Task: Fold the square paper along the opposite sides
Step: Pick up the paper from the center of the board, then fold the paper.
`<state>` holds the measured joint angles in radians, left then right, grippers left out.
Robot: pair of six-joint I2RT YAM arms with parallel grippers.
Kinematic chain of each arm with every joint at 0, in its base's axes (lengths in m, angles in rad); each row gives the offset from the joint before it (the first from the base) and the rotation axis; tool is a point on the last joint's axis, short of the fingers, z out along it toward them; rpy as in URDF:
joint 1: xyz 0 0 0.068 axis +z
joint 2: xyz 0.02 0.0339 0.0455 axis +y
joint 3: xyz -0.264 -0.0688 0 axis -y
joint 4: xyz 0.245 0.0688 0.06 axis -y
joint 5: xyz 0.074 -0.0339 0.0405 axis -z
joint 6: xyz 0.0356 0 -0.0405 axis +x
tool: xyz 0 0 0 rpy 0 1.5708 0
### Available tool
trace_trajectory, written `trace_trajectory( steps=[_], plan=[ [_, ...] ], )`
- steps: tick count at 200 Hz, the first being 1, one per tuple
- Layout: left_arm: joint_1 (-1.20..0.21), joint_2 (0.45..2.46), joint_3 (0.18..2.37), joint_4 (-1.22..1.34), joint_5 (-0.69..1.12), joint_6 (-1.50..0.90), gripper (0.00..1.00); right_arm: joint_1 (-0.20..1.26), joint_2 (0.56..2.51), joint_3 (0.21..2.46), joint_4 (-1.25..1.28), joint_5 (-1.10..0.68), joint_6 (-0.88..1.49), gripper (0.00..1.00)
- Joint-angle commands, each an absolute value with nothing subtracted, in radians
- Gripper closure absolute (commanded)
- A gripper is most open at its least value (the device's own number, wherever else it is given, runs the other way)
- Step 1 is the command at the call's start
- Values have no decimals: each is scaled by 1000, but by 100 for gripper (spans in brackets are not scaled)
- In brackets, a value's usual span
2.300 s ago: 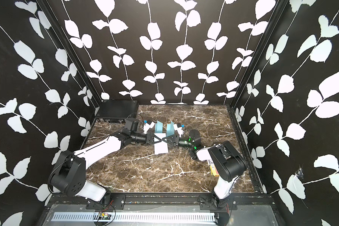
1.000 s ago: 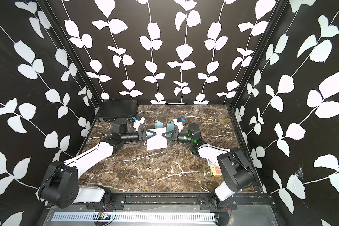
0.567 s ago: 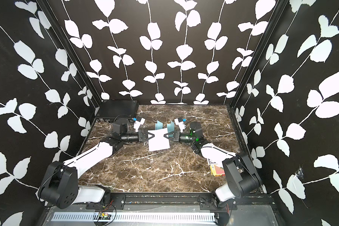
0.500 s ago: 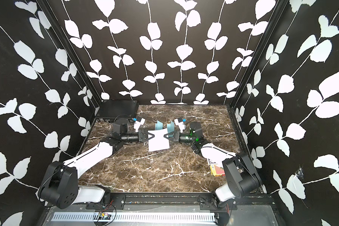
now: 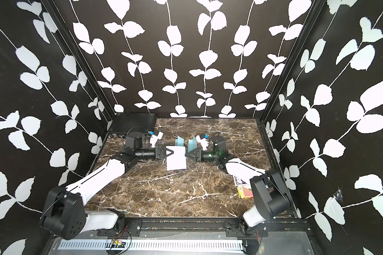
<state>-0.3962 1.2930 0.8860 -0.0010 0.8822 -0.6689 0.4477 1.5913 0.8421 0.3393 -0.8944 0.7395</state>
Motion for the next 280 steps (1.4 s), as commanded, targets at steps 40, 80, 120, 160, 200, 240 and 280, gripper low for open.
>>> trace_trajectory(
  steps=[40,80,120,160,200,240,280],
  plan=[
    [-394,1265,902,107,981,-718,100,513,1784,886,616,-902,846,56],
    [-394,1286,899,85,978,-681,100,515,1728,789,850,-938,1012,55],
    [-391,1297,899,70,977,-656,100,483,1609,704,840,-933,1041,56],
    [-391,1296,886,105,989,-671,100,466,1463,675,703,-923,980,56],
    [-391,1291,872,140,1003,-695,100,463,1412,675,632,-925,958,55],
    [-391,1283,877,108,983,-672,100,467,1365,659,666,-932,1011,45],
    [-391,1286,876,113,985,-678,100,532,1323,661,666,-894,1023,32]
  ],
)
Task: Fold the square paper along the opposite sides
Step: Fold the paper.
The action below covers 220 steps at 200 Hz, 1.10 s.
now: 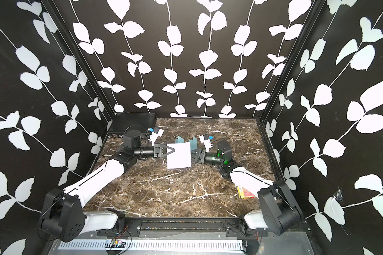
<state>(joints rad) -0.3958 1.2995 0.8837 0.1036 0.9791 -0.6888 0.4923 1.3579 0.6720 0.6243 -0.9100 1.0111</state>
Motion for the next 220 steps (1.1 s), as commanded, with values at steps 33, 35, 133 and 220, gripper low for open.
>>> trace_trajectory(
  steps=[33,35,133,220],
  plan=[
    [-391,1287,876,110,982,-673,100,550,1330,661,736,-885,1071,26],
    [-391,1287,877,109,983,-673,100,552,1330,662,737,-885,1072,26],
    [-391,1299,882,101,979,-663,100,619,1388,714,786,-874,1110,22],
    [-389,1299,896,77,981,-650,100,653,1436,746,803,-902,1109,32]
  ],
)
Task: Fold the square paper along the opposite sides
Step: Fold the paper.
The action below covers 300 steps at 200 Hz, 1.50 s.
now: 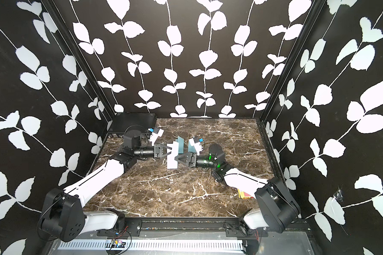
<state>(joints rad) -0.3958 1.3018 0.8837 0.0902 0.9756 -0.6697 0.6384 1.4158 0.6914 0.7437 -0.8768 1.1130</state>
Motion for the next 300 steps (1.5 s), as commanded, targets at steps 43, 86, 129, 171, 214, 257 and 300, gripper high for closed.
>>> trace_trajectory(
  steps=[43,86,129,171,214,257,300],
  plan=[
    [-387,1294,895,75,983,-652,100,661,1486,758,888,-921,1152,43],
    [-386,1292,894,71,982,-652,100,663,1500,754,905,-923,1157,49],
    [-384,1291,896,65,982,-648,100,663,1491,747,883,-929,1142,54],
    [-384,1291,896,64,982,-648,100,663,1495,749,869,-946,1132,59],
    [-383,1288,895,63,982,-648,100,664,1509,754,870,-950,1132,68],
    [-383,1285,895,61,980,-647,100,664,1522,765,864,-947,1133,68],
    [-382,1285,892,60,977,-647,100,664,1534,773,862,-946,1133,71]
  ],
)
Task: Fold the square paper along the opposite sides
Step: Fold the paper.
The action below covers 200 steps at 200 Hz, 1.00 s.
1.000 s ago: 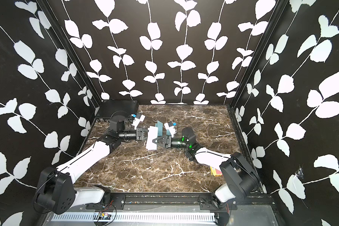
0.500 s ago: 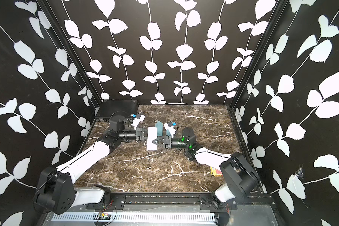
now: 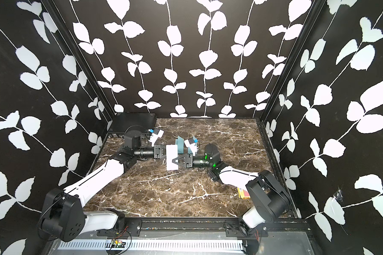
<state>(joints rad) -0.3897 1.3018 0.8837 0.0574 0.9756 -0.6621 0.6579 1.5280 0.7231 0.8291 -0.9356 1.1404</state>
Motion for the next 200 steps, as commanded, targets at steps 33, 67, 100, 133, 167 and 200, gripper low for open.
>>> trace_trajectory(
  steps=[33,67,100,133,167,200],
  plan=[
    [-383,1286,894,54,974,-641,100,664,1540,777,858,-945,1132,76],
    [-384,1289,896,46,970,-637,100,666,1538,777,846,-951,1123,82],
    [-383,1289,898,40,963,-635,100,666,1533,778,831,-953,1116,83],
    [-383,1286,899,36,957,-634,100,666,1522,783,794,-944,1092,86],
    [-382,1250,906,-48,903,-581,100,664,1516,790,783,-943,1088,88],
    [-382,1227,890,-43,883,-581,100,664,1518,812,783,-945,1095,84]
  ],
)
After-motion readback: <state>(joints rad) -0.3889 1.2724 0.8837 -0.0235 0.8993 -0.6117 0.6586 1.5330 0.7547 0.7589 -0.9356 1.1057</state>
